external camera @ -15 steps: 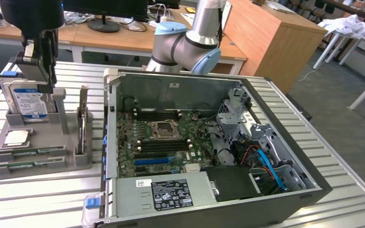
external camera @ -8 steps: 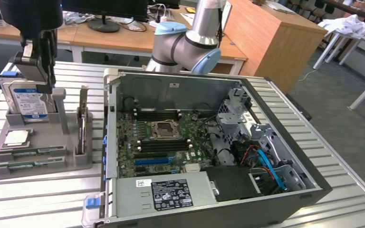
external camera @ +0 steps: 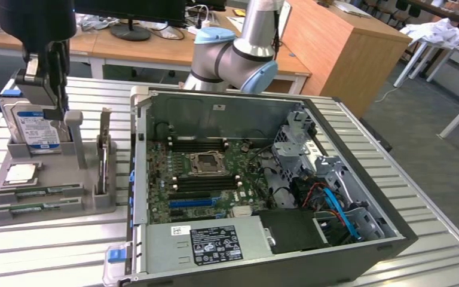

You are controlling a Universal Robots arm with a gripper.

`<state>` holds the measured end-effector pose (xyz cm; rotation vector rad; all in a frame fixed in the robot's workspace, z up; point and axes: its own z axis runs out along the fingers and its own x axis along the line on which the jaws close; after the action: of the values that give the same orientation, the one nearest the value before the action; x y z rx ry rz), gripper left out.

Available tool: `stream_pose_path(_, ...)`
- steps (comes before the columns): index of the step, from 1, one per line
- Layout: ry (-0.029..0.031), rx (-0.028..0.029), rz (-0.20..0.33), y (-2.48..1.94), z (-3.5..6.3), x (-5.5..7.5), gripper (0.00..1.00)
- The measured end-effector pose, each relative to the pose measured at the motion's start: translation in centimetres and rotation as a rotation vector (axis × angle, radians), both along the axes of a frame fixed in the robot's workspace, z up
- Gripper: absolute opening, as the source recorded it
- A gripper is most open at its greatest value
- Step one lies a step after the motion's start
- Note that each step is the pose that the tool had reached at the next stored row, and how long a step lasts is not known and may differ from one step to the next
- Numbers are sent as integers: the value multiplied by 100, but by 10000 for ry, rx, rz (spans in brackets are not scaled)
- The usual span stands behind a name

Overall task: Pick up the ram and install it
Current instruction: 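Pick up the ram and move it above insertion slot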

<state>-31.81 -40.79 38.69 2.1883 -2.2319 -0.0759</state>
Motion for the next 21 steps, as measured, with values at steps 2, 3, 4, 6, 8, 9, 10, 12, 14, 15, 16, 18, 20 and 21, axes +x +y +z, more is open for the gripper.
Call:
stream_pose_path(2,1,-1,0,0,-9,-8,36)
stream_pose_path(3,-1,0,0,0,-14,-12,36)
stream_pose_path(4,0,1,0,0,-18,-16,36)
stream_pose_path(6,0,3,0,-1,-25,-23,36)
stream_pose_path(8,-1,7,0,-1,-34,-30,36)
stream_pose_path(9,0,8,0,-1,-37,-33,36)
stream_pose_path(10,-1,11,1,-1,-42,-36,36)
stream_pose_path(12,-1,17,0,-1,-50,-42,36)
stream_pose_path(14,-1,22,0,-2,-58,-47,36)
stream_pose_path(15,-1,26,1,-2,-62,-49,36)
stream_pose_path(16,0,28,0,-2,-66,-52,36)
stream_pose_path(18,0,33,0,-2,-74,-57,36)
stream_pose_path(20,0,38,0,-2,-82,-62,36)
stream_pose_path(21,0,40,0,-2,-85,-64,36)
